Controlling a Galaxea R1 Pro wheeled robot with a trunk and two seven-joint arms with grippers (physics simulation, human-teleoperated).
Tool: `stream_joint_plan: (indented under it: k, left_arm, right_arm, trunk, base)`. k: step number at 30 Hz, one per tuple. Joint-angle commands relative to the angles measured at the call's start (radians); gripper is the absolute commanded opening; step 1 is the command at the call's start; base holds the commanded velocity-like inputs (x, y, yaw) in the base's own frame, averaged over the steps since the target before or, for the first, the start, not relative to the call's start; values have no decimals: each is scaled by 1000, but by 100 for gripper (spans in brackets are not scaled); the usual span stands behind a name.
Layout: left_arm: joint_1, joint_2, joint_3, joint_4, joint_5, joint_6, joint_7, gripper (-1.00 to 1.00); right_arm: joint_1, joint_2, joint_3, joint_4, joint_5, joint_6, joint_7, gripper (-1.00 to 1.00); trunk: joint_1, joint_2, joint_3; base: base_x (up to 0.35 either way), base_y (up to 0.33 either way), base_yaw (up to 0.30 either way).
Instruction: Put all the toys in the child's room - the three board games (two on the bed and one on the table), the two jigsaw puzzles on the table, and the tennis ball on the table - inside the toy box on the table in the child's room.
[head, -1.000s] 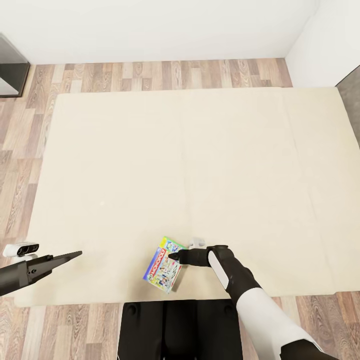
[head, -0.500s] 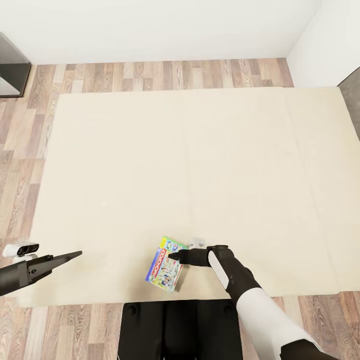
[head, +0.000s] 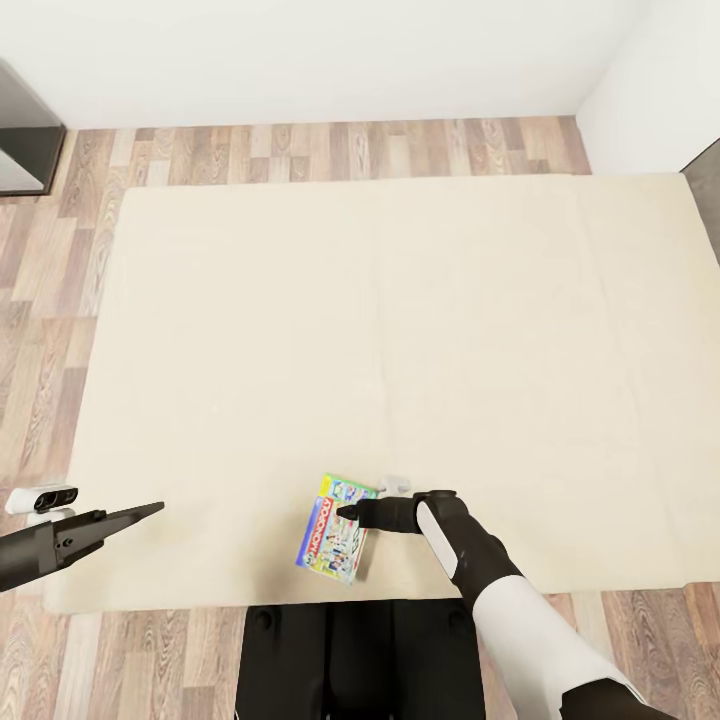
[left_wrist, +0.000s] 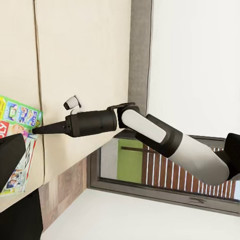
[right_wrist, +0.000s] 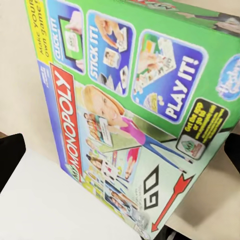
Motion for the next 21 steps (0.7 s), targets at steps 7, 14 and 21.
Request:
stream_joint_plan:
  k: [7, 14, 21]
  left_arm:
    - [0, 0, 0, 0, -1, 11, -4, 100]
    - [0, 0, 0, 0, -1, 11, -4, 100]
    - [0, 0, 0, 0, -1, 11, -4, 100]
  right_arm:
    - [0, 0, 0, -1, -2, 5, 1, 100]
    - [0, 0, 0, -1, -2, 5, 1, 100]
    - [0, 0, -1, -1, -2, 5, 1, 100]
  trunk:
    - [1, -2, -1]
    - [1, -2, -1]
    - [1, -2, -1]
  base:
    - [0, 1, 147]
    - [0, 0, 26]
    - [0, 72, 2]
